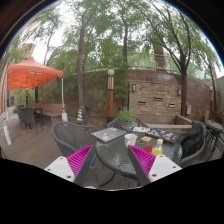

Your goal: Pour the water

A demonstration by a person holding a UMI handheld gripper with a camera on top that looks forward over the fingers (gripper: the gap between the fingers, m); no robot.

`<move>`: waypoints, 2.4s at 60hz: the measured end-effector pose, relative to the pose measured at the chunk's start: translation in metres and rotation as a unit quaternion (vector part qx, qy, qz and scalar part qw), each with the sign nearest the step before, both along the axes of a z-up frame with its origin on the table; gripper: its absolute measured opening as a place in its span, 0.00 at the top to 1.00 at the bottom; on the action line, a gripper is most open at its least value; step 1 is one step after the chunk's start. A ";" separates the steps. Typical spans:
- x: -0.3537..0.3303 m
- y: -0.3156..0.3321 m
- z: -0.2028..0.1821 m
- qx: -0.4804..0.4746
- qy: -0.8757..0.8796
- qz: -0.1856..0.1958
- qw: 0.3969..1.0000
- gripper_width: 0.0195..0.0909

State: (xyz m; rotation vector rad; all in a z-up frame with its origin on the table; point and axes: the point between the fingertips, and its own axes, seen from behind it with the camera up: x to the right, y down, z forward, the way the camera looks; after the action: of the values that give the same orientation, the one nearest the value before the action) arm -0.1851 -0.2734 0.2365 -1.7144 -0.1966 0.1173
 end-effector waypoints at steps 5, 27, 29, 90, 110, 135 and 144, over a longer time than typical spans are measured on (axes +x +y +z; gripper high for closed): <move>0.008 -0.017 0.010 0.004 -0.005 -0.003 1.000 0.16; 0.061 0.014 -0.021 -0.013 0.015 -0.024 1.000 0.17; 0.070 0.019 -0.030 -0.015 0.018 -0.026 0.999 0.16; 0.224 0.260 -0.160 0.037 0.021 -0.122 0.992 0.59; 0.240 0.297 -0.099 0.056 -0.160 -0.128 0.977 0.75; 0.128 0.445 -0.066 0.161 -0.884 0.058 0.436 0.75; 0.113 0.460 -0.085 0.179 -0.929 0.089 0.311 0.75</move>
State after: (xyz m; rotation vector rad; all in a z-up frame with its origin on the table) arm -0.0717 0.1861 0.1517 -0.4317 -1.9192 -1.7477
